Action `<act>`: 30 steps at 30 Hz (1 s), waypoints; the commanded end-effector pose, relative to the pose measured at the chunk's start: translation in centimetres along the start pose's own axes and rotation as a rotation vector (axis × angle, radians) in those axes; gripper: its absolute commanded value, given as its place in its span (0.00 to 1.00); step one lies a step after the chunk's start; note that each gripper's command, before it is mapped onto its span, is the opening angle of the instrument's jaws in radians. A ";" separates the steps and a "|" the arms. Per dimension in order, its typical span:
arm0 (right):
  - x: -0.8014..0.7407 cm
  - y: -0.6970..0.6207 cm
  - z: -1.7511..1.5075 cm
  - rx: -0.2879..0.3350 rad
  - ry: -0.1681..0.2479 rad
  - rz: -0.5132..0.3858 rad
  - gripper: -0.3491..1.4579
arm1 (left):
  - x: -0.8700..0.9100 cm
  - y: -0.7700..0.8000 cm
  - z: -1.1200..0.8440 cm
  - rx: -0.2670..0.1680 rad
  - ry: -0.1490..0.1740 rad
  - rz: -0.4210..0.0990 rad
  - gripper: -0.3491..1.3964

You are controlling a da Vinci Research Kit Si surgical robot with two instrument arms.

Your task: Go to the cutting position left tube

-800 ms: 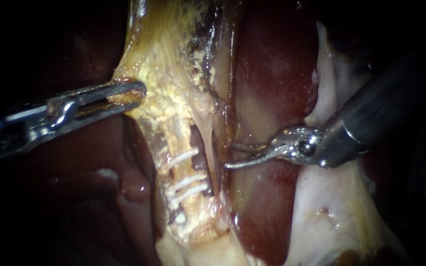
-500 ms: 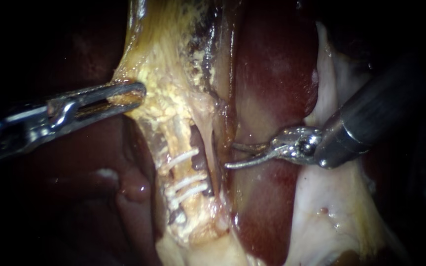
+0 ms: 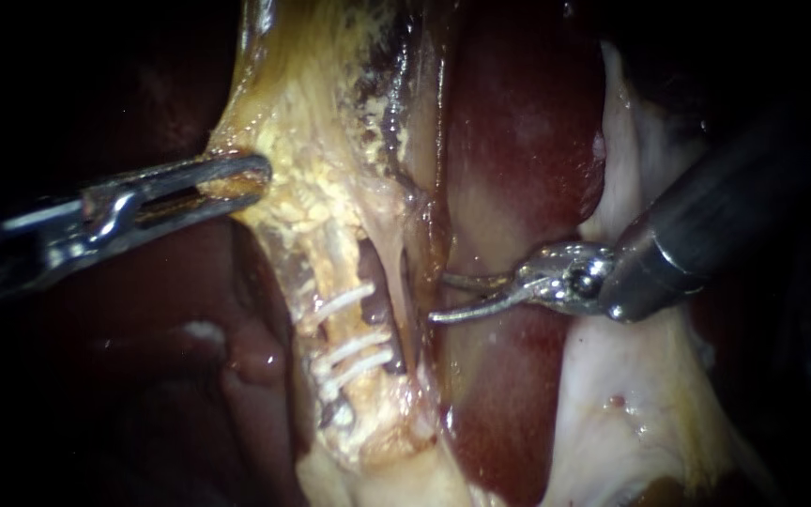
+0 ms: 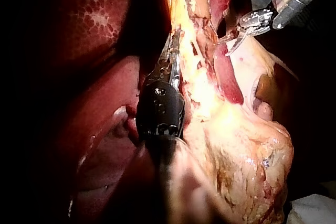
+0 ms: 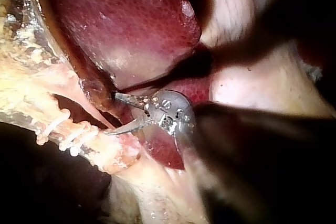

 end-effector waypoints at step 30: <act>0.41 -0.38 0.52 0.150 -0.009 -0.055 0.98 | -0.07 0.02 -0.12 -0.003 -0.009 -0.006 0.00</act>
